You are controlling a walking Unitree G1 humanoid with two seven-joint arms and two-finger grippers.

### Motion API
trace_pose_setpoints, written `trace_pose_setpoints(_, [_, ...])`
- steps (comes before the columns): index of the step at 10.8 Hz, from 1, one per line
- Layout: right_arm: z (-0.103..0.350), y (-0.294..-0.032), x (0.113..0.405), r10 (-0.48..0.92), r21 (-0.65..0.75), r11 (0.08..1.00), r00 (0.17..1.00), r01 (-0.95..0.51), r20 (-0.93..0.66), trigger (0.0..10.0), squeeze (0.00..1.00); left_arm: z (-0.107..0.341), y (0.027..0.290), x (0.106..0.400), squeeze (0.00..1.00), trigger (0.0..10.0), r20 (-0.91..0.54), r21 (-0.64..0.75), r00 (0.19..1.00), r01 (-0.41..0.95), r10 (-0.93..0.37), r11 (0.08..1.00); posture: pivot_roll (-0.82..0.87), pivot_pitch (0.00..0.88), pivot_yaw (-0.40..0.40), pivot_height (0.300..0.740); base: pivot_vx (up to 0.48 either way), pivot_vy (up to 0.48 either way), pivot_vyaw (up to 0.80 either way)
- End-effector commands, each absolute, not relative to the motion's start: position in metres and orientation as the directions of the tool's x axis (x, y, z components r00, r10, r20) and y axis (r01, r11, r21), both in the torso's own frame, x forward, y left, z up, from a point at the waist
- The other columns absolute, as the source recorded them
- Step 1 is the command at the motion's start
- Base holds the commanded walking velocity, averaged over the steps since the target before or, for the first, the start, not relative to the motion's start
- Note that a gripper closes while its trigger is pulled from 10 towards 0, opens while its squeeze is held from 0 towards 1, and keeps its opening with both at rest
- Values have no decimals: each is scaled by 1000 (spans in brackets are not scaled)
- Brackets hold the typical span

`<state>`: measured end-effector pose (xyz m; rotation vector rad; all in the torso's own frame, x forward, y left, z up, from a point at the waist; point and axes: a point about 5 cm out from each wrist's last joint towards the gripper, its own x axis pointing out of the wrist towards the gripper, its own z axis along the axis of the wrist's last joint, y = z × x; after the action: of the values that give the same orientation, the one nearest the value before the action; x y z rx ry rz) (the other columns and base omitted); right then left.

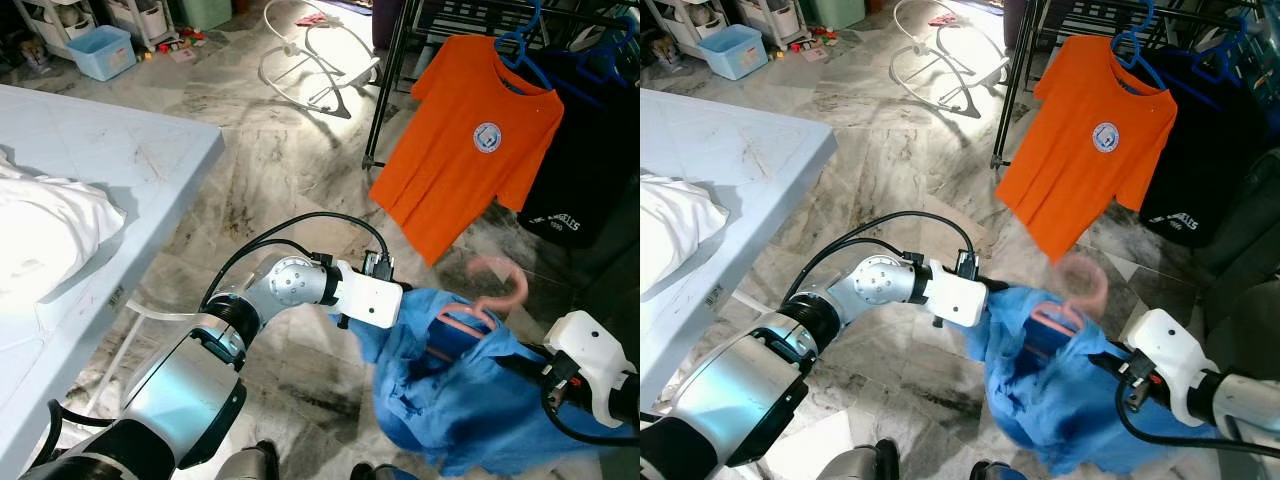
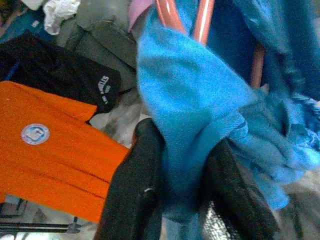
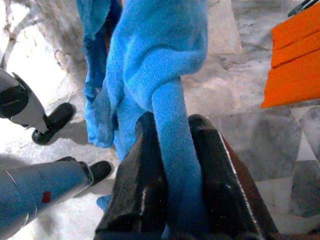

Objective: Hang hanger

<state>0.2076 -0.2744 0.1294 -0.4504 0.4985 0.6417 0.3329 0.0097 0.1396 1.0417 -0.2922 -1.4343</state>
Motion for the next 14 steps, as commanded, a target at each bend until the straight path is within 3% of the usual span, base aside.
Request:
trace_pose_setpoints(1, [133, -275, 207, 448, -244, 720, 704, -649, -552, 0, 0, 142, 7, 333, 451, 9216, -409, 738, 181, 642, -895, -207, -1, 142, -44, 740, 0, 0, 0])
trace_pose_setpoints(2, [131, -275, 207, 443, -242, 729, 710, -641, -548, 0, 0, 145, 7, 335, 1000, 10000, -386, 740, 208, 652, -899, -166, 2, 137, -47, 740, 0, 0, 0])
trace_pose_setpoints(5, [121, -272, 207, 408, -234, 781, 758, -578, -509, 0, 0, 154, 6, 341, 1000, 10000, -265, 723, 272, 691, -925, -4, 4, 130, -47, 740, 0, 0, 0])
trace_pose_setpoints(7, [113, -268, 207, 363, -233, 824, 797, -516, -483, 0, 0, 154, 9, 340, 1000, 10000, -287, 698, 226, 715, -931, -41, 3, 121, -46, 740, 0, 0, 0])
trace_pose_setpoints(8, [108, -266, 209, 308, -232, 865, 836, -444, -454, 0, 0, 154, 15, 344, 1000, 10000, -279, 669, 260, 743, -925, 7, 0, 112, -43, 740, 0, 0, 0])
trace_pose_setpoints(9, [101, -264, 212, 249, -224, 901, 866, -371, -433, 0, 0, 155, 22, 352, 1000, 10000, -230, 613, 347, 777, -909, 142, -6, 104, -34, 740, 0, 0, 0])
trace_pose_setpoints(10, [94, -256, 214, 206, -207, 929, 892, -308, -403, 0, 0, 154, 34, 364, 1000, 10000, -159, 515, 508, 774, -846, 368, -16, 95, -19, 740, 0, 0, 0])
trace_pose_setpoints(12, [90, -249, 215, 130, -173, 965, 930, -199, -345, 0, 0, 145, 49, 374, 1000, 10000, -148, 377, 672, 716, -725, 587, -23, 78, 5, 740, 0, 0, 0])
trace_pose_setpoints(14, [88, -248, 217, 9, -149, 987, 956, -55, -293, 0, 0, 144, 65, 385, 1000, 10000, -127, 297, 837, 543, -531, 785, -31, 57, 9, 740, 0, 0, 0])
